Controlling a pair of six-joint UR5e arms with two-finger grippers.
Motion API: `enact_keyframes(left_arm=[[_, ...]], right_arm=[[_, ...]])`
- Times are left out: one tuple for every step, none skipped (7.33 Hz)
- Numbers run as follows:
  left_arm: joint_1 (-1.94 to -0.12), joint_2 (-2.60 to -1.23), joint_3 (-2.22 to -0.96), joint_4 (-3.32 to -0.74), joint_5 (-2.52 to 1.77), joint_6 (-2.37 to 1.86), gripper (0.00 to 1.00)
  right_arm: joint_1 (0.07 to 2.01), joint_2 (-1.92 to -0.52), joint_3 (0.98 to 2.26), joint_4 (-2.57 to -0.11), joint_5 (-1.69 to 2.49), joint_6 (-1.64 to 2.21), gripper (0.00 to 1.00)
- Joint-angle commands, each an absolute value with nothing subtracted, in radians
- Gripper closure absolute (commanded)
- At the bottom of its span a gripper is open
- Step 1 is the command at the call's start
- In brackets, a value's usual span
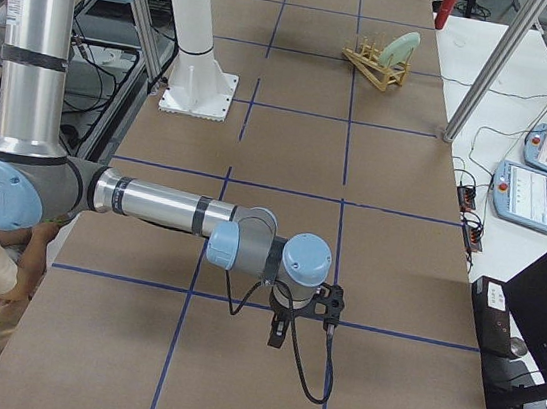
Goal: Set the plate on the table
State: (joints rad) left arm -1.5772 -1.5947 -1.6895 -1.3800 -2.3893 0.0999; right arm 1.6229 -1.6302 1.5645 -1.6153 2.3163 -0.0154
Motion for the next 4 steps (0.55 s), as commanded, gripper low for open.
enact_keyframes(left_arm=[[-1.585, -1.589, -1.687, -1.391, -2.417, 0.097, 0.00], [-1.583, -1.603, -1.696, -1.394, -2.471, 0.083, 0.00], [-1.580, -1.656, -1.700, -1.400, -2.564, -0.093, 0.00], [-1.574, -1.717, -1.700, -1.475, -2.603, -0.362, 0.00]], right_arm=[[1.623, -1.631, 1.563, -1.615, 2.316, -0.015, 0.00], [1.623, -1.631, 1.563, -1.615, 2.316, -0.015, 0.00], [1.623, -1.631, 1.565, -1.615, 2.316, -0.015, 0.00], [1.623, -1.631, 1.565, -1.615, 2.316, -0.015, 0.00]])
